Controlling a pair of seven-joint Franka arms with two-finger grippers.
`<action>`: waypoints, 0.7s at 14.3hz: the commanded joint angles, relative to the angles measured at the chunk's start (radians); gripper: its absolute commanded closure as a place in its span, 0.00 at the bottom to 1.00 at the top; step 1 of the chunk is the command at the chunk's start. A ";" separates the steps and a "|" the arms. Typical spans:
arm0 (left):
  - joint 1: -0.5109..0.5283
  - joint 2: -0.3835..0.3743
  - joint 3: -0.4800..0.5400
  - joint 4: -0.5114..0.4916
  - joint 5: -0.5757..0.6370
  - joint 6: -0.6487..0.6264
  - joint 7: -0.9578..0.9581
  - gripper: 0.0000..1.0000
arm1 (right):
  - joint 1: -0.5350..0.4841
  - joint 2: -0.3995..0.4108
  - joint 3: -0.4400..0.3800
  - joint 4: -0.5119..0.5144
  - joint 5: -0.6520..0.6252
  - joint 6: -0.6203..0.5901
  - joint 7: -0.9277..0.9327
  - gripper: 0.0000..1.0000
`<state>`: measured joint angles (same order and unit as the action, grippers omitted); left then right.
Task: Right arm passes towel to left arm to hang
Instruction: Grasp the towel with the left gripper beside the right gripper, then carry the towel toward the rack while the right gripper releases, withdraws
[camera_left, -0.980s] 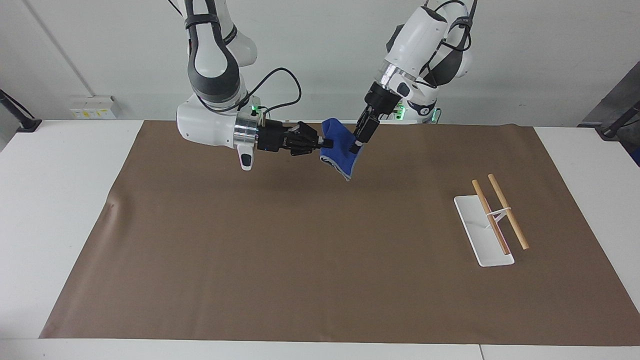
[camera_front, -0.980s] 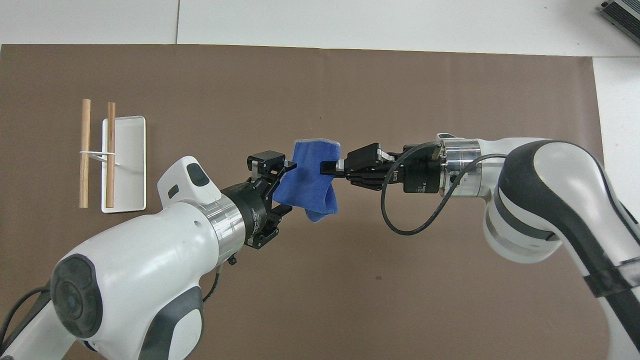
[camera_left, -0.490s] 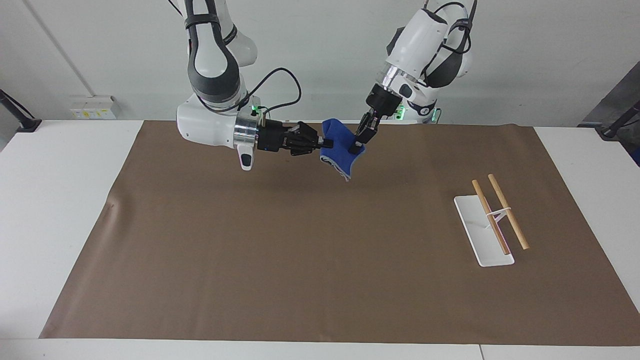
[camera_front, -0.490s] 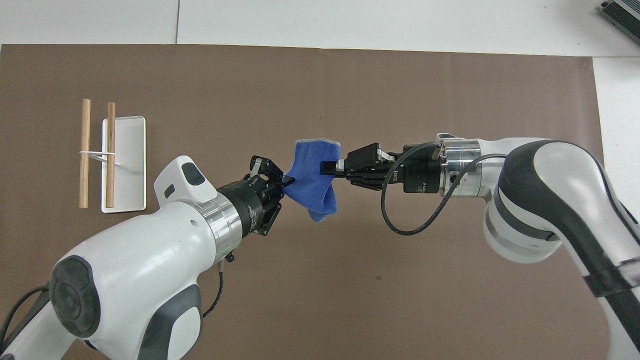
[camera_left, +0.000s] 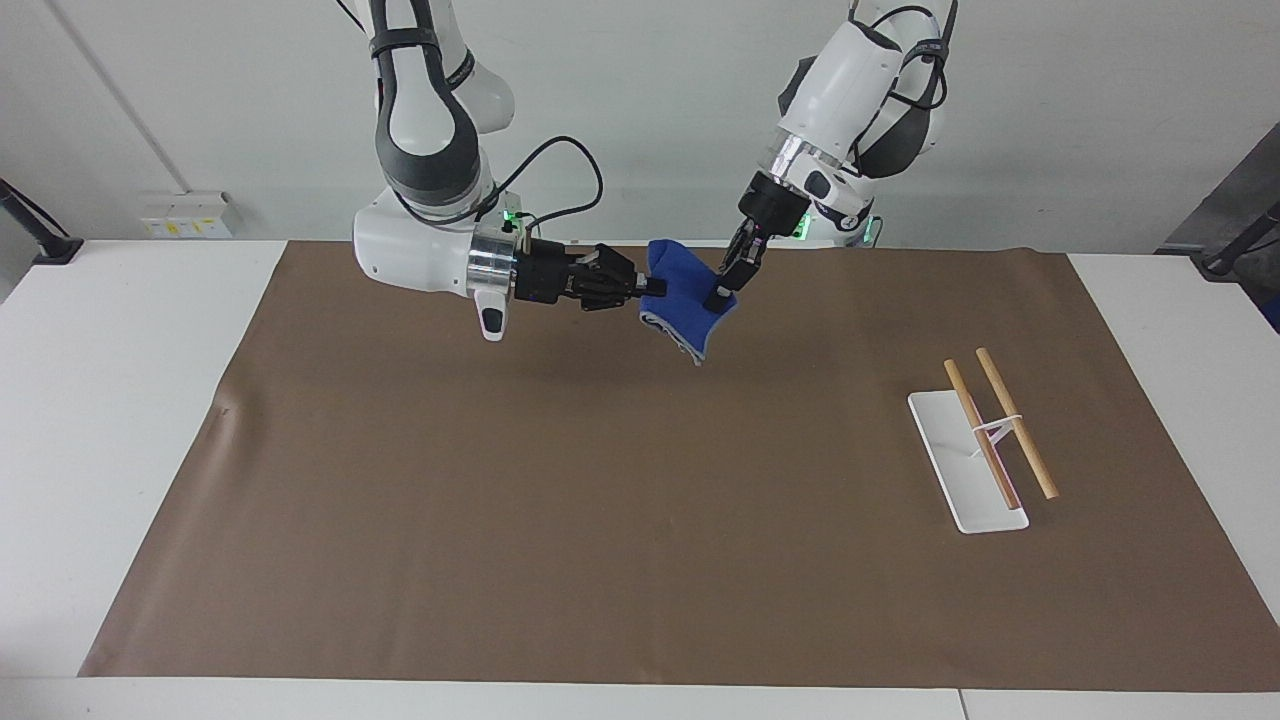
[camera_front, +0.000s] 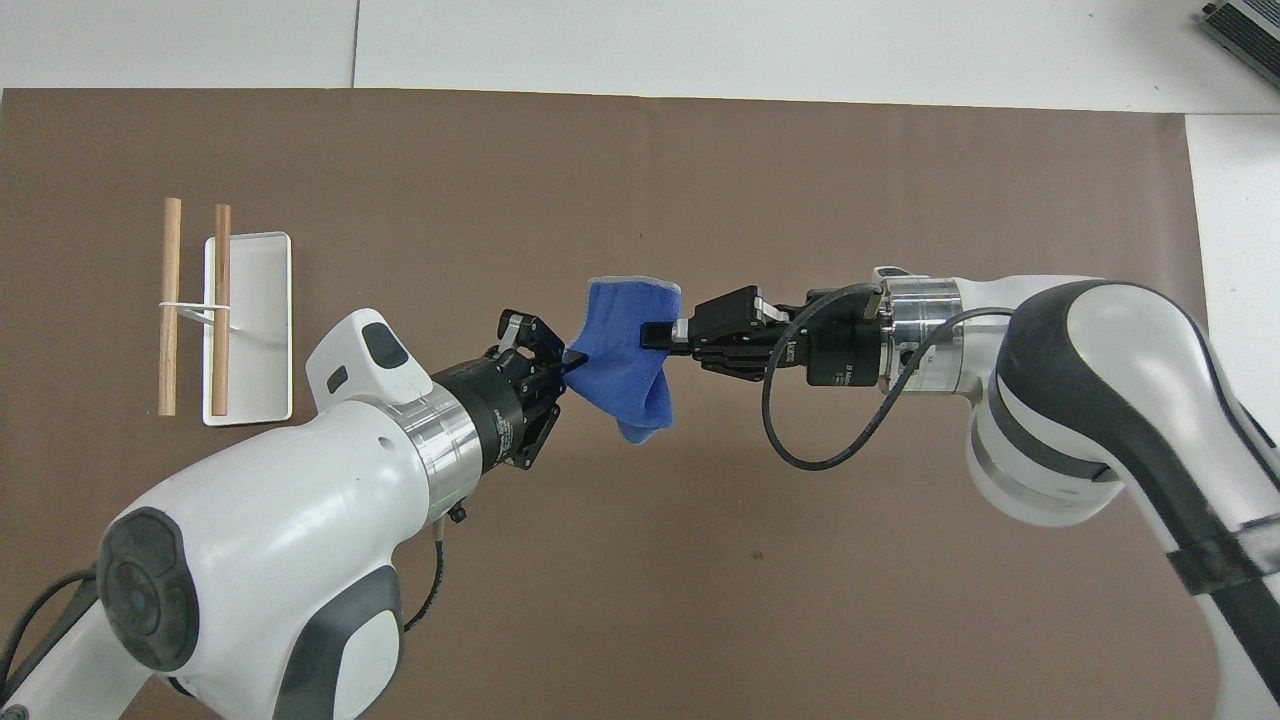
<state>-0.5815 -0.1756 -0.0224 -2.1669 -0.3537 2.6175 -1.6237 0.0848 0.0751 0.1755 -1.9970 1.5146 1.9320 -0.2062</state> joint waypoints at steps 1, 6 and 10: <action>0.035 -0.001 0.001 -0.014 -0.002 0.013 0.042 1.00 | -0.011 -0.046 0.009 -0.014 -0.014 0.045 0.021 0.00; 0.132 0.002 0.001 -0.017 -0.002 0.018 0.135 1.00 | -0.029 -0.070 -0.002 0.017 -0.360 0.110 0.011 0.00; 0.270 0.002 0.001 -0.024 -0.002 0.024 0.180 1.00 | -0.072 -0.074 -0.002 0.023 -0.743 0.234 0.025 0.00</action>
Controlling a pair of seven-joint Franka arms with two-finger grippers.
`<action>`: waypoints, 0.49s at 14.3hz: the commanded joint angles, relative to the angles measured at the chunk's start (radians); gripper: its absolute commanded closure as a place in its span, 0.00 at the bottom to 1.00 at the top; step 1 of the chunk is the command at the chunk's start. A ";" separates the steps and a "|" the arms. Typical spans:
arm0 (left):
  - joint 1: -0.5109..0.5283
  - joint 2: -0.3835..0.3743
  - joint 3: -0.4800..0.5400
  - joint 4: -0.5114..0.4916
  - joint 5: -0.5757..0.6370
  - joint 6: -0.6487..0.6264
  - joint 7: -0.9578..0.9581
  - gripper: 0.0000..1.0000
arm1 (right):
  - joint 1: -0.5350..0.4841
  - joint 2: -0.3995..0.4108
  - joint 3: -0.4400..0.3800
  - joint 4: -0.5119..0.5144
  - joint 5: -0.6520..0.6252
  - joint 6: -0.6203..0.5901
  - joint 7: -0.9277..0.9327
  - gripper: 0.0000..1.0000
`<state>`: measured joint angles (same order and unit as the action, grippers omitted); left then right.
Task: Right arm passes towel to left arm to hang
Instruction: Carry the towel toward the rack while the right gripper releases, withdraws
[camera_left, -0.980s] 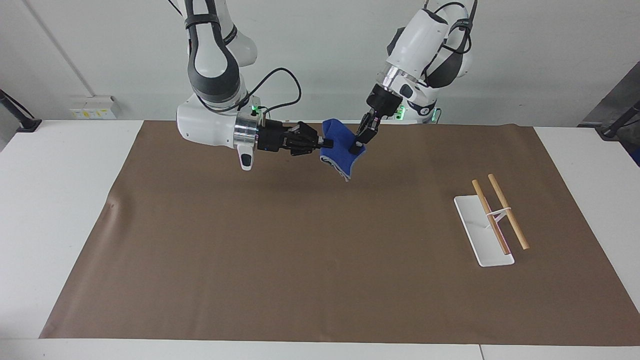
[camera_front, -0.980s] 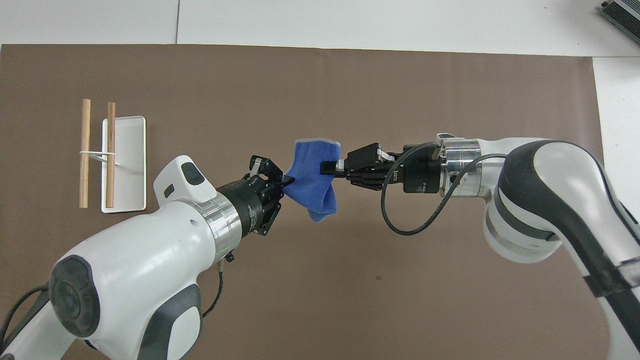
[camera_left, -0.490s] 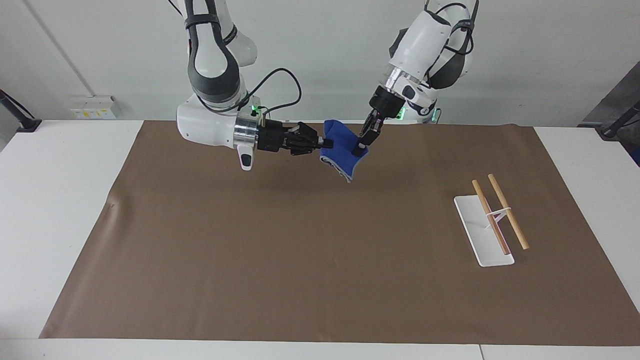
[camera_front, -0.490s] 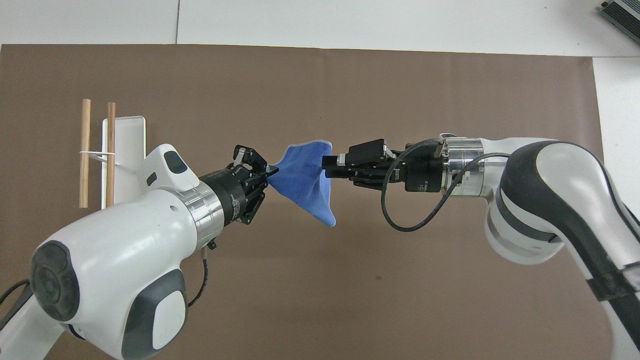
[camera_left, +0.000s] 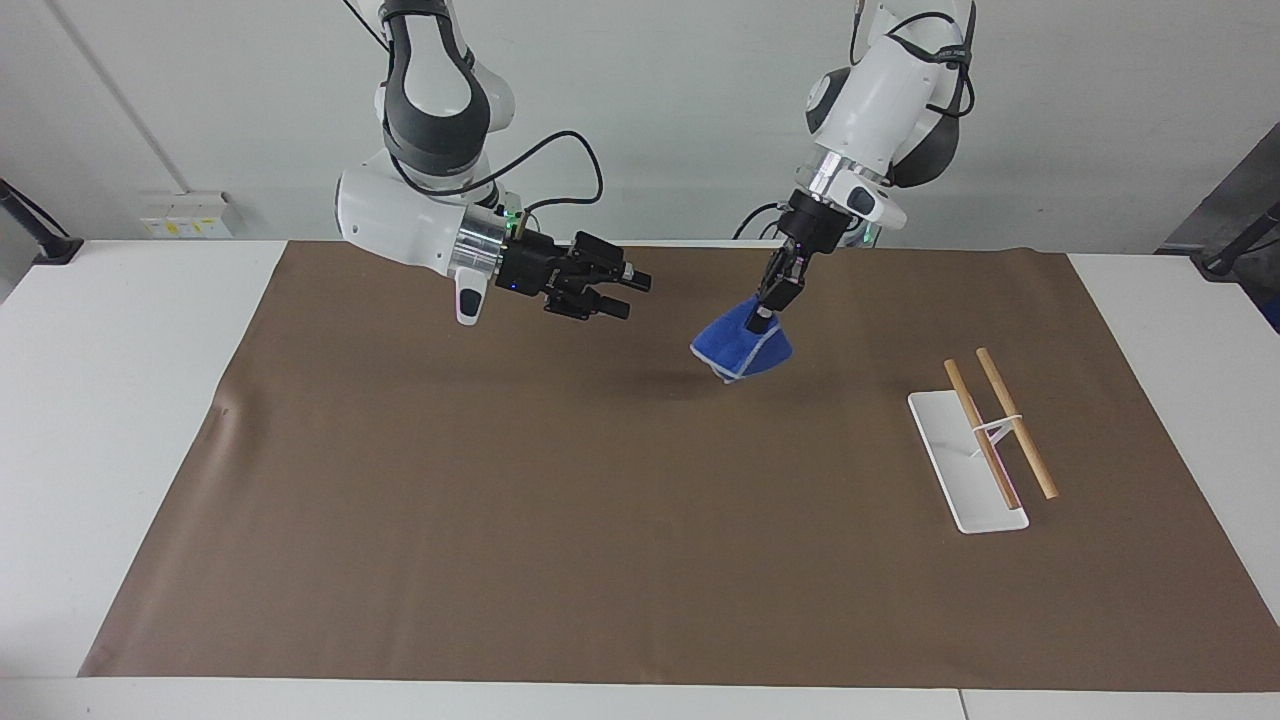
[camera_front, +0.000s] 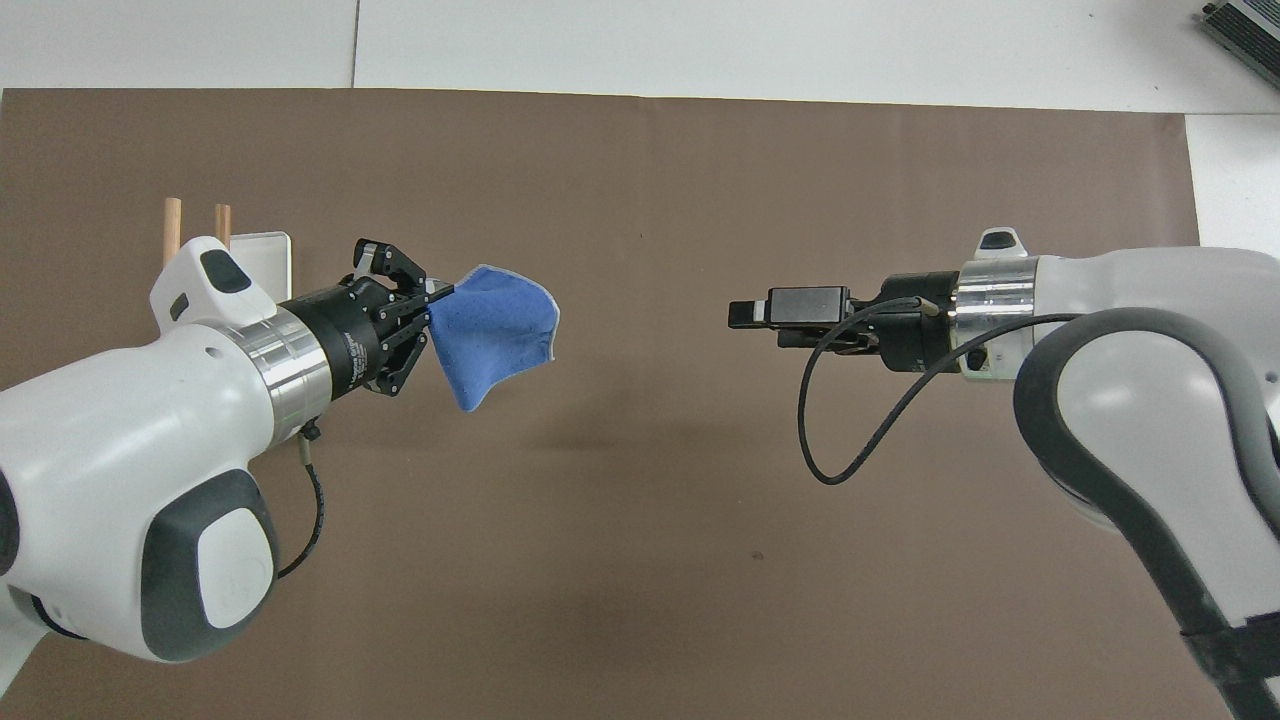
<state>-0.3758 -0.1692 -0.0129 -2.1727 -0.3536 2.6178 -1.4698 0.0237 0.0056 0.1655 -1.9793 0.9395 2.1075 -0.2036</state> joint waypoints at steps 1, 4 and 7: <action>0.096 0.000 -0.009 -0.018 -0.002 0.025 0.026 1.00 | -0.025 -0.004 0.008 0.007 -0.294 0.090 0.030 0.00; 0.219 0.005 -0.009 -0.032 -0.002 0.065 0.028 1.00 | -0.051 -0.003 0.008 0.011 -0.558 0.101 0.078 0.00; 0.325 0.000 -0.009 -0.076 -0.002 0.103 0.028 1.00 | -0.076 -0.003 0.008 0.040 -0.798 0.077 0.147 0.00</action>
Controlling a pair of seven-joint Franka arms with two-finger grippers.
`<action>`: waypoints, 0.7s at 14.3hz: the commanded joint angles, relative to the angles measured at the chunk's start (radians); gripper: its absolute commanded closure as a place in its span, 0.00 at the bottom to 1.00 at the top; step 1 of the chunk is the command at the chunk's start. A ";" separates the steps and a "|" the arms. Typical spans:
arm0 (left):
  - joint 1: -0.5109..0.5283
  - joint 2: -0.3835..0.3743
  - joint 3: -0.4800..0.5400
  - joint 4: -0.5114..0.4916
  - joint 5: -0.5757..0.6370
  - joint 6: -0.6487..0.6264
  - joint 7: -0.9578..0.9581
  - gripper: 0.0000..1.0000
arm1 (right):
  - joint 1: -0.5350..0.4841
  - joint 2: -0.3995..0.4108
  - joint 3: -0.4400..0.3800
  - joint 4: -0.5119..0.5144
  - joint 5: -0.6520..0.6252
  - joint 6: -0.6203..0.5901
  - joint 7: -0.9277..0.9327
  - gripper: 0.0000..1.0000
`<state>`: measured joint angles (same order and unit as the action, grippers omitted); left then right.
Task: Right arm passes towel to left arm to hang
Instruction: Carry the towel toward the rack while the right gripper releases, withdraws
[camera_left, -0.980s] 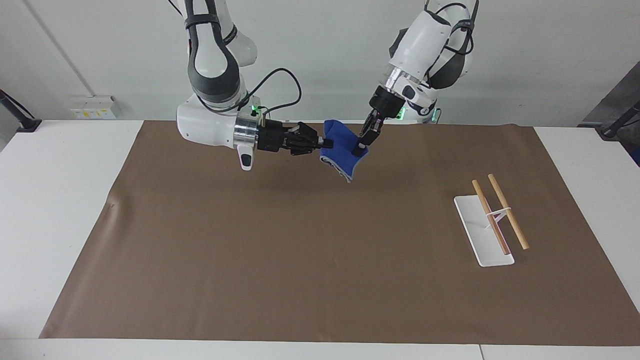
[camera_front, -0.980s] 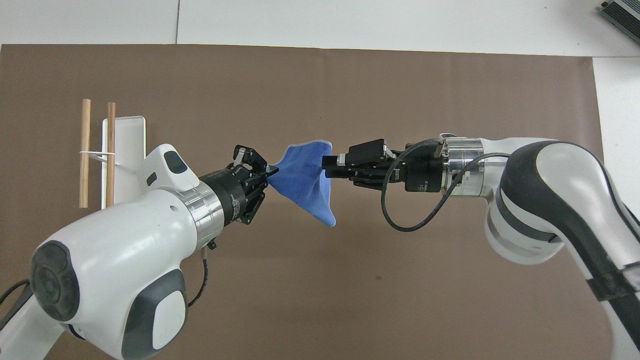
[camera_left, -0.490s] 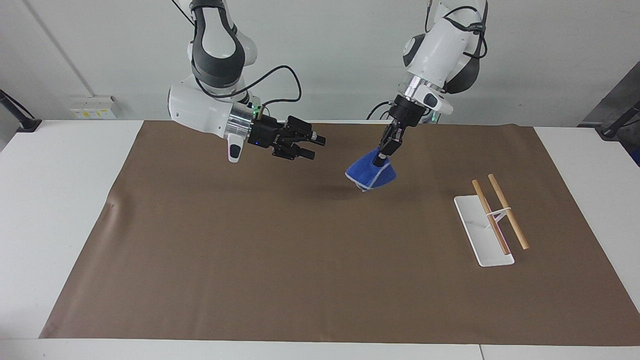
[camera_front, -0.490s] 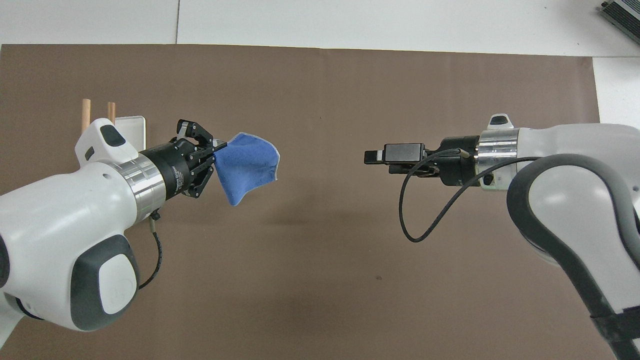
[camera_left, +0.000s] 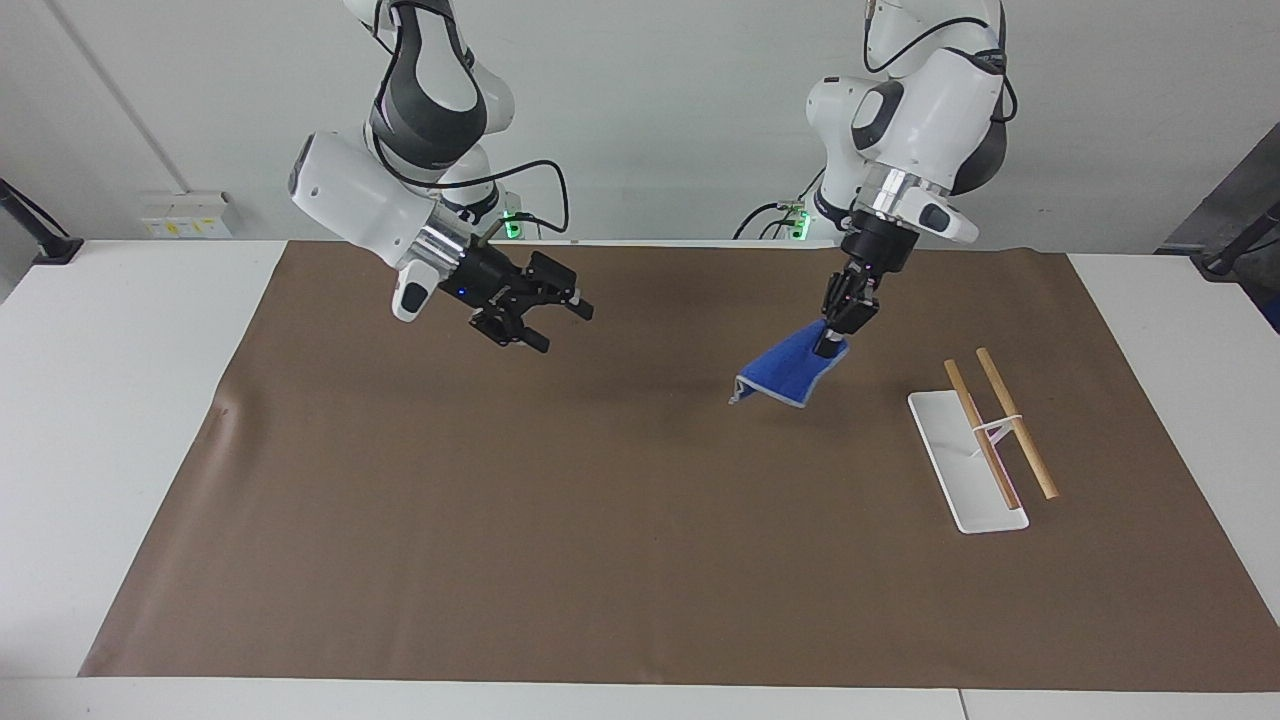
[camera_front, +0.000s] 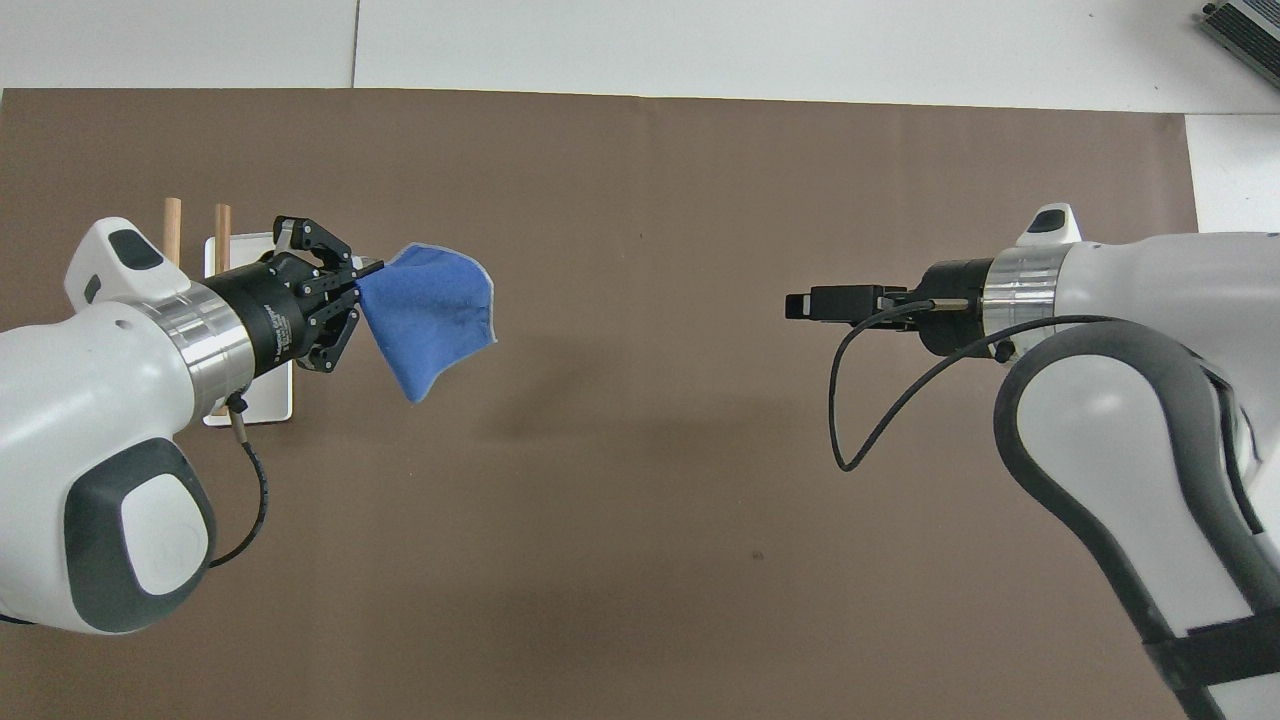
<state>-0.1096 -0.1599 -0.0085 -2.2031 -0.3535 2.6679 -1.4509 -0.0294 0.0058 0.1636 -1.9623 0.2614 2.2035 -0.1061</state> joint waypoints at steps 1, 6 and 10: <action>0.097 -0.006 -0.013 -0.062 -0.002 0.079 0.009 1.00 | -0.021 -0.003 0.010 0.035 -0.173 -0.042 0.075 0.00; 0.241 0.014 -0.015 -0.109 -0.004 0.162 -0.002 1.00 | -0.024 -0.001 0.011 0.218 -0.292 -0.299 0.210 0.00; 0.303 0.057 -0.015 -0.113 -0.005 0.185 -0.011 1.00 | -0.055 -0.001 0.004 0.339 -0.330 -0.458 0.203 0.00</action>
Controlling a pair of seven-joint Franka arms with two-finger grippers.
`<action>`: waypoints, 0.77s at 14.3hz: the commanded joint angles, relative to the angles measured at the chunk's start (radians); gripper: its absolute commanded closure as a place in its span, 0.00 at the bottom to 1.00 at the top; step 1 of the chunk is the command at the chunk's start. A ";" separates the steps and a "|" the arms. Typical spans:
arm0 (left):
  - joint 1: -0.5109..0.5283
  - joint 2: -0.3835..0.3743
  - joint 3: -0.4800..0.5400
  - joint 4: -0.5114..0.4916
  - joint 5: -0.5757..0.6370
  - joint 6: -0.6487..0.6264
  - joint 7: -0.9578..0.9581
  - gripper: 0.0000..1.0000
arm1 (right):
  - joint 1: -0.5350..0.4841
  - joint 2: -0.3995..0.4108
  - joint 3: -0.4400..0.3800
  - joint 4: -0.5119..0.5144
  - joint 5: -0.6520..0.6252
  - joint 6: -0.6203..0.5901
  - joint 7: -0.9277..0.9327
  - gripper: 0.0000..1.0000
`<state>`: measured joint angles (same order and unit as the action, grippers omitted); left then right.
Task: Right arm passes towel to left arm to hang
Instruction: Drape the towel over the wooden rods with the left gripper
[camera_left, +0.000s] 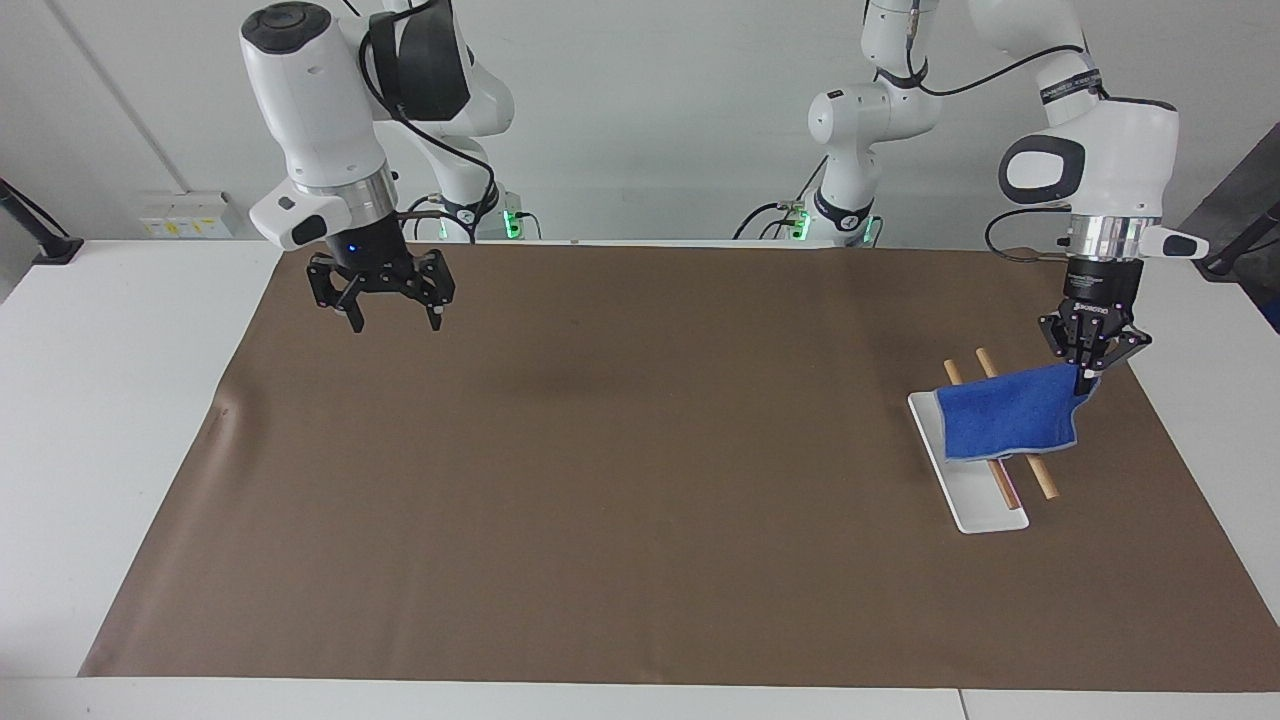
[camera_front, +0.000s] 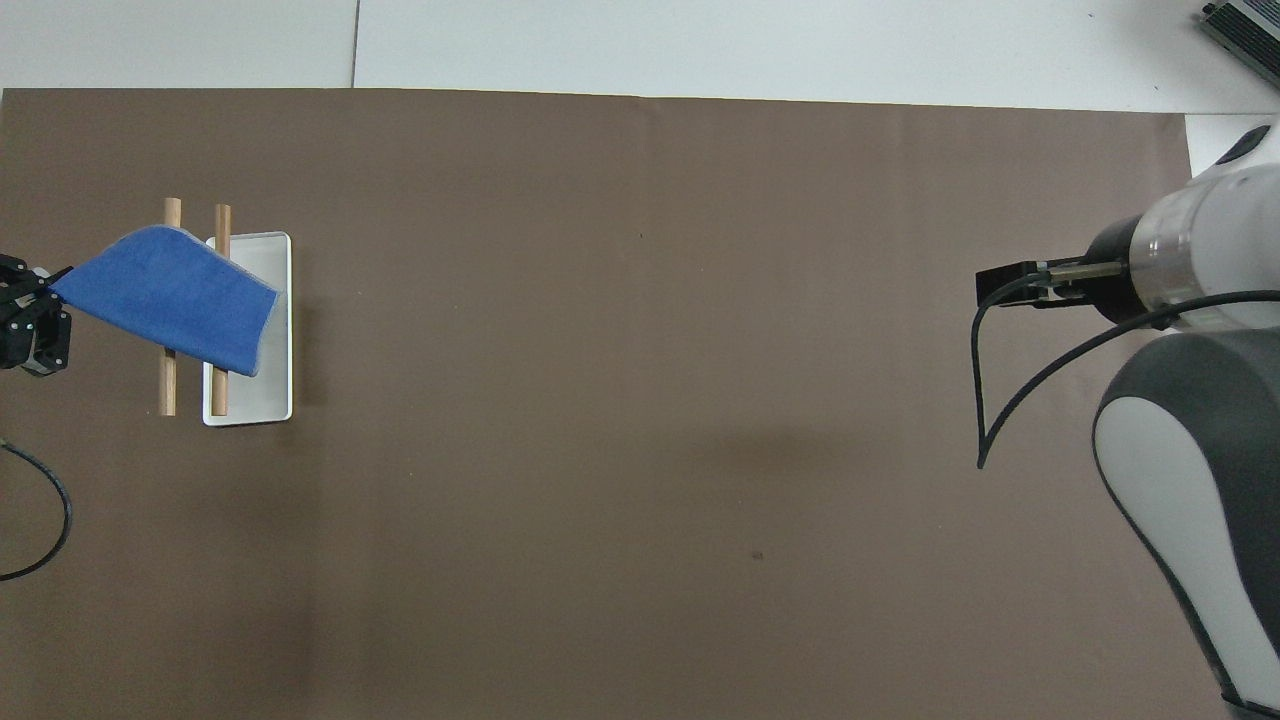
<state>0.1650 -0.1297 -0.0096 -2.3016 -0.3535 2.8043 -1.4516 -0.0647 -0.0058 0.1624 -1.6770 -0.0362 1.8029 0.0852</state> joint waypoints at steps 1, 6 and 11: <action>0.043 0.034 -0.013 -0.018 -0.005 0.058 -0.016 1.00 | -0.017 0.007 -0.010 0.065 -0.034 -0.080 0.011 0.00; 0.042 0.044 -0.015 -0.019 -0.004 0.052 -0.004 0.19 | 0.067 -0.008 -0.140 0.071 -0.019 -0.163 0.018 0.00; 0.060 0.056 -0.007 0.011 -0.004 0.044 0.040 0.00 | 0.031 -0.014 -0.164 0.080 0.018 -0.235 0.010 0.00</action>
<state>0.2029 -0.0806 -0.0141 -2.3016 -0.3535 2.8405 -1.4487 -0.0283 -0.0085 -0.0174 -1.5828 -0.0382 1.5855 0.0865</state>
